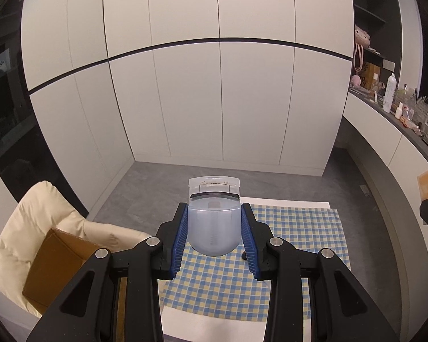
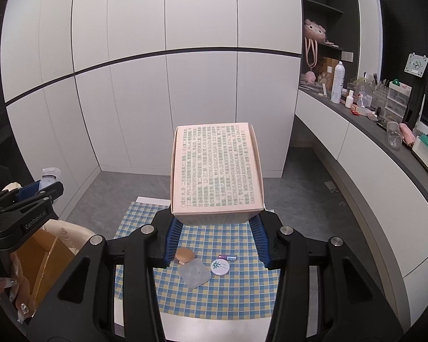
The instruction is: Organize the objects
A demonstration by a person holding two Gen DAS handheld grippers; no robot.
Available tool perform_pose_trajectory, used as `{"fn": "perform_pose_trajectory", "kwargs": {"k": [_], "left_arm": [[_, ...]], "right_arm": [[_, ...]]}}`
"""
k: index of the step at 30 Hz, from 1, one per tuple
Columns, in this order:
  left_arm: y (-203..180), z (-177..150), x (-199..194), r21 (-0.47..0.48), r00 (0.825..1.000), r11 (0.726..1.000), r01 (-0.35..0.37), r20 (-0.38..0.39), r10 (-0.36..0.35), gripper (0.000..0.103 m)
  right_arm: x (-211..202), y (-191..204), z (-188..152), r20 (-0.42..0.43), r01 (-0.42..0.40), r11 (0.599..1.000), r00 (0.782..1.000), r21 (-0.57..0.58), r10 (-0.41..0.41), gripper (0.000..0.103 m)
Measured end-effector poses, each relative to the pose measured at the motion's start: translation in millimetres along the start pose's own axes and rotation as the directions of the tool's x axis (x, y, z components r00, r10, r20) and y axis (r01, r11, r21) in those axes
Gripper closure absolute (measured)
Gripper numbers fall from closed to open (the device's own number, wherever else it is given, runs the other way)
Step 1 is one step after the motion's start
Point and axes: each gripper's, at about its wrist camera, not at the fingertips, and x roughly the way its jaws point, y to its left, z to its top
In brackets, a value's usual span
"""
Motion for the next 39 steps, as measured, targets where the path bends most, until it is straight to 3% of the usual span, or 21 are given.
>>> {"fn": "perform_pose_trajectory", "kwargs": {"k": [8, 17, 39], "left_arm": [[2.9, -19.4, -21.9, 0.018, 1.0, 1.0, 0.023, -0.004, -0.023, 0.067], [9.6, -59.0, -51.6, 0.041, 1.0, 0.999, -0.006, 0.023, 0.005, 0.067], [49.6, -132.0, -84.1, 0.037, 0.999, 0.999, 0.02, -0.036, -0.019, 0.067]], "right_arm": [[-8.6, 4.5, -9.9, -0.005, 0.004, 1.0, 1.0, 0.005, -0.004, 0.057], [-27.4, 11.7, -37.3, -0.031, -0.02, 1.0, 0.999, 0.012, 0.021, 0.057], [-69.8, 19.1, -119.4, -0.131, -0.067, 0.998, 0.989, 0.002, 0.067, 0.057]]}}
